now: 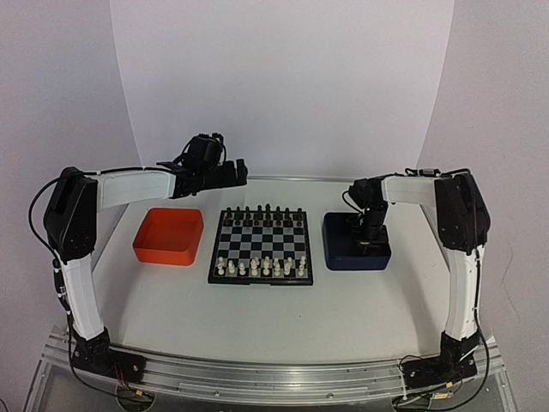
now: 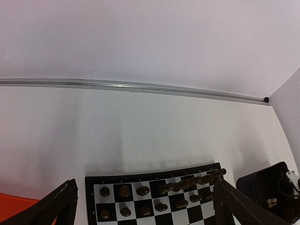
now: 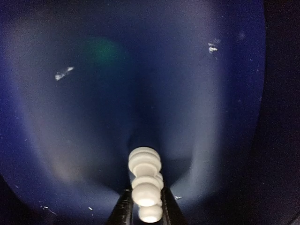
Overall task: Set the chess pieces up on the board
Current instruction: Pick up the chess piece from the storage box, then place the chess piece on the chessboard.
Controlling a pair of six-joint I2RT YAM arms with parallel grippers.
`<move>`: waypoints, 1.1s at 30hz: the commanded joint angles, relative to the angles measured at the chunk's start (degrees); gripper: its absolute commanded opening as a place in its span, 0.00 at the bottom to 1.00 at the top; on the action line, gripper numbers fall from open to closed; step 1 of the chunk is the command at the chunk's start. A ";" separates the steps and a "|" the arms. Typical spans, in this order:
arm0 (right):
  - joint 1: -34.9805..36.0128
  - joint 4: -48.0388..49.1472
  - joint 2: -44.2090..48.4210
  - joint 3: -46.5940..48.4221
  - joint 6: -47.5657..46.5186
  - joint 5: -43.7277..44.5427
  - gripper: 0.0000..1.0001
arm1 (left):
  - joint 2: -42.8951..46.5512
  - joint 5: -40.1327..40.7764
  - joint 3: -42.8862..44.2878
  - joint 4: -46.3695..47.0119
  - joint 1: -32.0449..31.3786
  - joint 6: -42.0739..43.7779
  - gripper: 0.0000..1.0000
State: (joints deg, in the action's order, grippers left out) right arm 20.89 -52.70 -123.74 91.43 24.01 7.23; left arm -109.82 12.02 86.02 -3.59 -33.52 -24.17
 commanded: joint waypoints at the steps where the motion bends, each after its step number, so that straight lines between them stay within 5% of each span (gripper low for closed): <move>1: -0.30 2.23 0.50 -1.74 -0.04 0.66 0.14 | 0.87 -0.47 1.66 -0.01 0.30 -0.29 1.00; 13: -0.27 2.87 6.76 -1.23 -5.01 1.64 0.00 | 1.21 -3.08 1.67 0.51 0.29 -0.19 1.00; 19: -0.25 2.89 11.27 -0.60 -12.87 -10.40 0.00 | 2.03 -7.57 1.30 1.52 0.29 1.10 1.00; 28: -0.17 3.17 17.54 -1.50 -28.88 -27.12 0.00 | 2.68 -27.78 3.79 0.66 0.29 6.18 1.00; 33: 1.22 4.05 19.59 -0.74 -38.39 -35.83 0.00 | 1.68 -46.17 7.25 0.17 0.11 7.05 1.00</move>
State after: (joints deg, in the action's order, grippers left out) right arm 20.95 -49.66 -107.78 89.93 -4.01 -17.76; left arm -109.80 -16.28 87.93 -4.28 -33.41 -19.26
